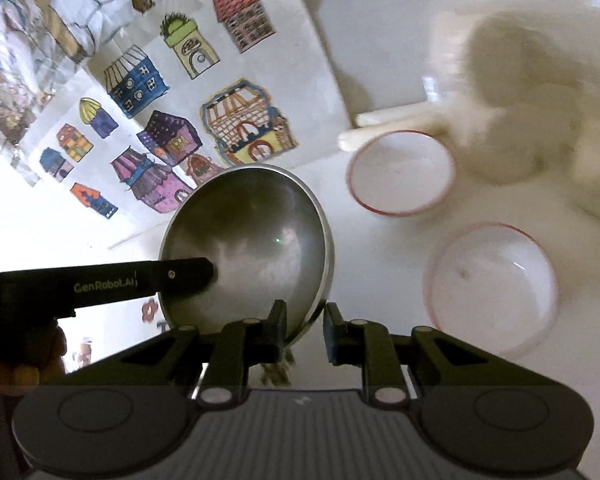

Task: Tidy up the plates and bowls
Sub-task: 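Close both grippers on the rim of the stainless bowl, then carry the stainless bowl beside the plate stack with both grippers and open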

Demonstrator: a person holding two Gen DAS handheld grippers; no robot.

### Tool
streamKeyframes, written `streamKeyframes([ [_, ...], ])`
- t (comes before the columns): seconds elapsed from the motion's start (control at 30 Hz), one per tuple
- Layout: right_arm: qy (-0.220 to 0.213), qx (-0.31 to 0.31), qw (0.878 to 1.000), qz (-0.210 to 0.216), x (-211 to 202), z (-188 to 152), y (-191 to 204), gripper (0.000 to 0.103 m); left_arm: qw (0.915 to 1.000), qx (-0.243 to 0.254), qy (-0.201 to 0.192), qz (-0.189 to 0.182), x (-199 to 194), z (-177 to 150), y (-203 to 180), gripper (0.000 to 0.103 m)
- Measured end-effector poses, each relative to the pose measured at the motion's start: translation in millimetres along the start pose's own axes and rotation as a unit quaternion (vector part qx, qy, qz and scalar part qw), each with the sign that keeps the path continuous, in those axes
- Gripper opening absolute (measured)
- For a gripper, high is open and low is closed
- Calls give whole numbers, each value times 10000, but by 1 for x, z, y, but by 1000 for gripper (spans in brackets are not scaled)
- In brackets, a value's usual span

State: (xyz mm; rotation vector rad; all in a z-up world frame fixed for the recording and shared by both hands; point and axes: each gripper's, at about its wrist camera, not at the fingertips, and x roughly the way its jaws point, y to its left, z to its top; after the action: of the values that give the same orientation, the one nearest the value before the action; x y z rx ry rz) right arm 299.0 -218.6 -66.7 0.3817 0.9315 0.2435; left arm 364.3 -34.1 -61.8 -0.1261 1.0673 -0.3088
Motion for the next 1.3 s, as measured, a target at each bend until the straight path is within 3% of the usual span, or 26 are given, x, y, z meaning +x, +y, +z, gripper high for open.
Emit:
streamKeyframes([
  [0.37,263,53,9995,-146,-73,-56,-68,22,9980,278,427,-367,-9,-58,-80,16],
  [0.73,836,287,9960,-123,-88,-96,-116,22,9929,217,1126,-317,9,-108,-117,17],
  [1.3,1001,-119,9949,84,-89,-97,-131,24,9943,-106,1053,80,17,-126,-128,19],
])
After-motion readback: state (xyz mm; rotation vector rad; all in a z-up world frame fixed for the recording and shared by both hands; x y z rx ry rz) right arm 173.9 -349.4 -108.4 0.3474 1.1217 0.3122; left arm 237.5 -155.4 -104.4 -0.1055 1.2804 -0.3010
